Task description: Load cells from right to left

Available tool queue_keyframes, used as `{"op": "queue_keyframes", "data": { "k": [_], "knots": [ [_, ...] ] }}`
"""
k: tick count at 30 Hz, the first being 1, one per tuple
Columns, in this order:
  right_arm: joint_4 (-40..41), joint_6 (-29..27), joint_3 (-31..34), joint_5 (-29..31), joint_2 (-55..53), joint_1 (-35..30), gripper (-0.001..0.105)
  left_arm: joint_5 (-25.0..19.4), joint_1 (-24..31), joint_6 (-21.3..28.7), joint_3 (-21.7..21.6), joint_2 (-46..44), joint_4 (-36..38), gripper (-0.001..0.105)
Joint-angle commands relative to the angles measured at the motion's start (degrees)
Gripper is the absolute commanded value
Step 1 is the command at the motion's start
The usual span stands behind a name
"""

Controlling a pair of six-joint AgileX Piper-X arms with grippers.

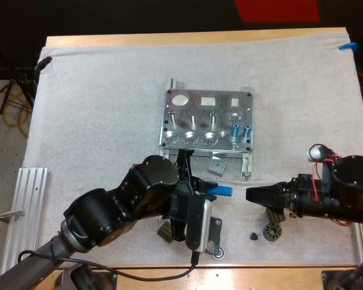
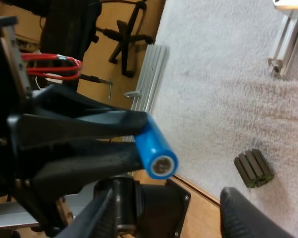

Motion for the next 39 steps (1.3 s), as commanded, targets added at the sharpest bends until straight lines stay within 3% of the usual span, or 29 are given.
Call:
{"op": "queue_keyframes", "data": {
  "k": [1,11,19,28,33,35,39],
  "knots": [
    [-0.85,0.02,0.40,-0.70,-0.01,0.01,0.047,0.43,-0.14,-0.69,-0.03,-0.44,-0.79,0.000],
    [-7.87,4.68,3.66,-0.70,0.23,0.07,0.047,6.06,-0.14,-0.69,-0.03,-0.44,-3.26,0.000],
    [-13.52,7.73,3.63,-4.10,3.93,0.07,0.047,6.06,-0.14,-0.69,-0.03,-0.44,-3.64,0.000],
    [-13.90,9.95,3.63,-6.98,4.76,0.38,0.047,5.74,-0.14,-0.69,-0.03,-0.44,-3.64,0.000],
    [-14.06,10.10,3.63,-4.71,4.76,4.45,0.047,4.40,-0.14,-0.69,-0.03,-0.44,-3.64,0.000],
    [-14.06,10.10,3.63,-0.20,4.76,7.43,0.047,3.90,-0.14,-0.69,-0.03,-0.44,-3.64,0.000],
    [-14.06,10.10,3.63,2.39,4.76,8.76,0.047,3.92,-0.14,-0.69,-0.03,-0.44,-3.64,0.000]
  ]
}}
